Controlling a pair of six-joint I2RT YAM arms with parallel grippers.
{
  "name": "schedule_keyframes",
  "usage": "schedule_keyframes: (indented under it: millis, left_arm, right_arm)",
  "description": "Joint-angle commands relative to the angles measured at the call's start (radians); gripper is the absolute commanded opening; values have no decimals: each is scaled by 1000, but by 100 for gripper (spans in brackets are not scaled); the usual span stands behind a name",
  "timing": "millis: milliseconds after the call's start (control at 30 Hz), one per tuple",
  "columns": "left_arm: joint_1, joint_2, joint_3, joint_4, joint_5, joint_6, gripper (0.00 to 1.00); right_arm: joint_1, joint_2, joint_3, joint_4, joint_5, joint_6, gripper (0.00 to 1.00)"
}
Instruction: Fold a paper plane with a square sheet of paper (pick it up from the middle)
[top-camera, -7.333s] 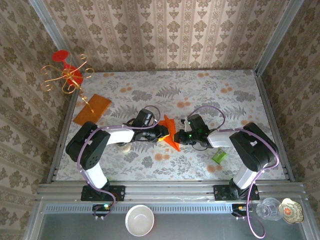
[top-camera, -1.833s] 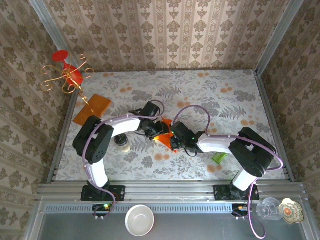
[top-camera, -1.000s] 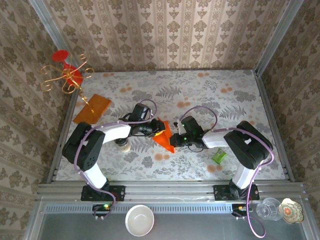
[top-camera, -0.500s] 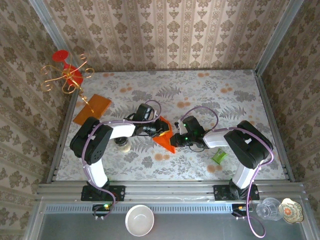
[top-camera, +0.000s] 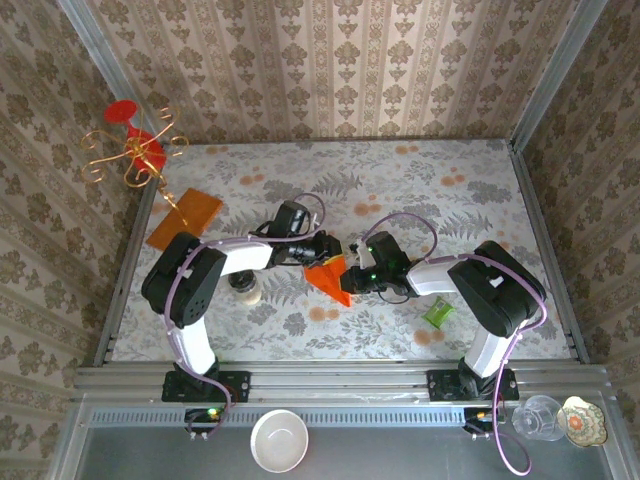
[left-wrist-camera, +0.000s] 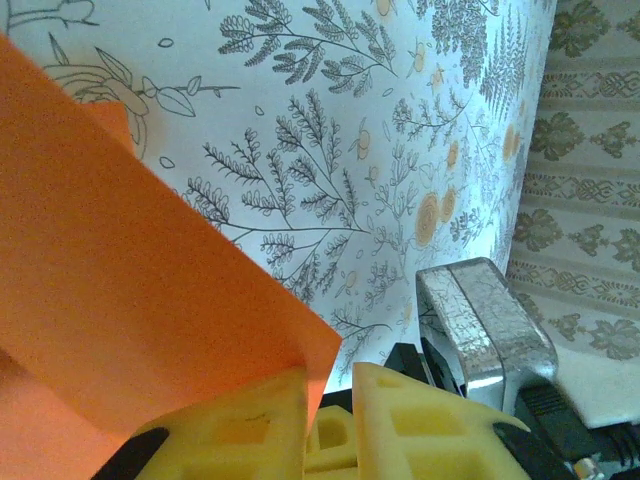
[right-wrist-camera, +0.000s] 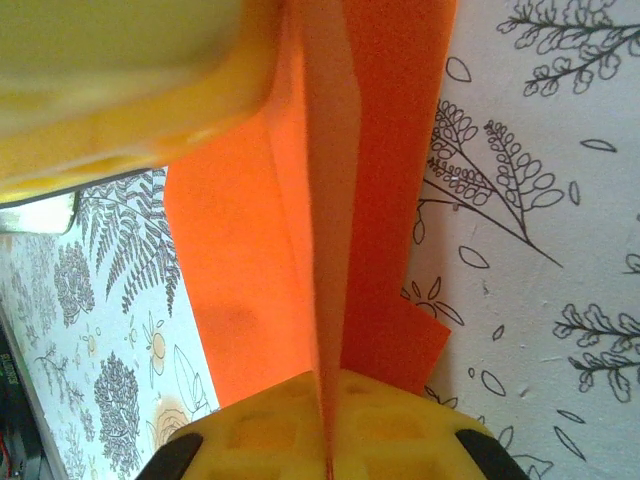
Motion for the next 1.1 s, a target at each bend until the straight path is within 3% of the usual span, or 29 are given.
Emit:
schedule_keyframes:
  millis: [0, 433, 667, 1067]
  left_arm:
    - [-3, 27, 22, -50, 6, 8, 20]
    - [-3, 37, 28, -79, 7, 24, 20]
    - [-3, 37, 29, -80, 6, 24, 20]
    - [-4, 43, 27, -85, 7, 24, 20]
  right_arm:
    - [-7, -12, -10, -63, -20, 16, 13]
    - [-9, -152, -18, -181, -46, 27, 27]
    - [-9, -165, -35, -216, -52, 24, 27]
    - [1, -132, -32, -217, -78, 13, 19]
